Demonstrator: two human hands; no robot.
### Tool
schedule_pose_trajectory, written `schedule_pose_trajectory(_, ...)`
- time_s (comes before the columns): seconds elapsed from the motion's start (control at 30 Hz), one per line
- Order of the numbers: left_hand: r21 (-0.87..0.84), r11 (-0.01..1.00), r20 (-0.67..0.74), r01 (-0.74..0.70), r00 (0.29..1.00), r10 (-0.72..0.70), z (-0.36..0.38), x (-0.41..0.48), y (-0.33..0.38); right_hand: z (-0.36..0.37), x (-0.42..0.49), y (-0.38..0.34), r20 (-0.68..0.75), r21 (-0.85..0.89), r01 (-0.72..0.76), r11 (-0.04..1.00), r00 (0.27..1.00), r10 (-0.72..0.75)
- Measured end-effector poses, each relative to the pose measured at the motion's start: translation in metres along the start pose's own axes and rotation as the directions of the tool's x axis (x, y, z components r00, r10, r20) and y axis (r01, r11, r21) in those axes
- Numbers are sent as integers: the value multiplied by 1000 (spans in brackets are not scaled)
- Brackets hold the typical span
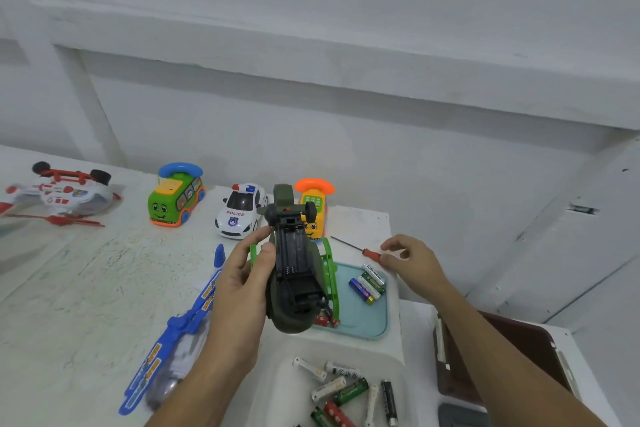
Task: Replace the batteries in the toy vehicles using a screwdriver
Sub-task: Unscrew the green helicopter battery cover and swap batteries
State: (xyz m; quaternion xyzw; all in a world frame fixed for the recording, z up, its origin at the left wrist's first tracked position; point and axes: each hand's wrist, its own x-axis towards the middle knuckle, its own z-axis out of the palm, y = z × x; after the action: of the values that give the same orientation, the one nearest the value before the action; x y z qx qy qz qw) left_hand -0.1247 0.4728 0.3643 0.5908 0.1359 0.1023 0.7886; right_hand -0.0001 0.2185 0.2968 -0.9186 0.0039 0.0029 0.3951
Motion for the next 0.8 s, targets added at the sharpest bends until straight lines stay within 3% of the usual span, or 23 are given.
schedule_pose_trajectory(0.1,1,1000,-10,-11,1000,11,1,-2,1,0,-5,-9,-57,-244,102,964,991,-119)
schedule_pose_trajectory(0.2,18,1000,-12,-17,1000,17,2,-3,0,4,-11,-18,88,-351,102,931,993,-76)
schedule_pose_trajectory(0.47,30,999,-25,-14,1000,15,1,-7,-2,11,-21,-25,179,-412,90,907,984,-17)
schedule_pose_trajectory(0.57,32,999,-24,-8,1000,9,-1,-8,0,15,-27,-29,238,-510,145,848,971,-23)
schedule_pose_trajectory(0.67,35,999,-9,-2,1000,2,-1,-11,3,9,-32,-33,148,-348,-1,937,987,56)
schedule_pose_trajectory(0.73,33,999,-5,4,1000,-4,-1,-12,4,-2,-35,-45,96,-74,-137,988,985,144)
schedule_pose_trajectory(0.8,33,999,-1,12,1000,-12,-1,-13,5,-18,-41,-63,32,159,-126,979,992,123)
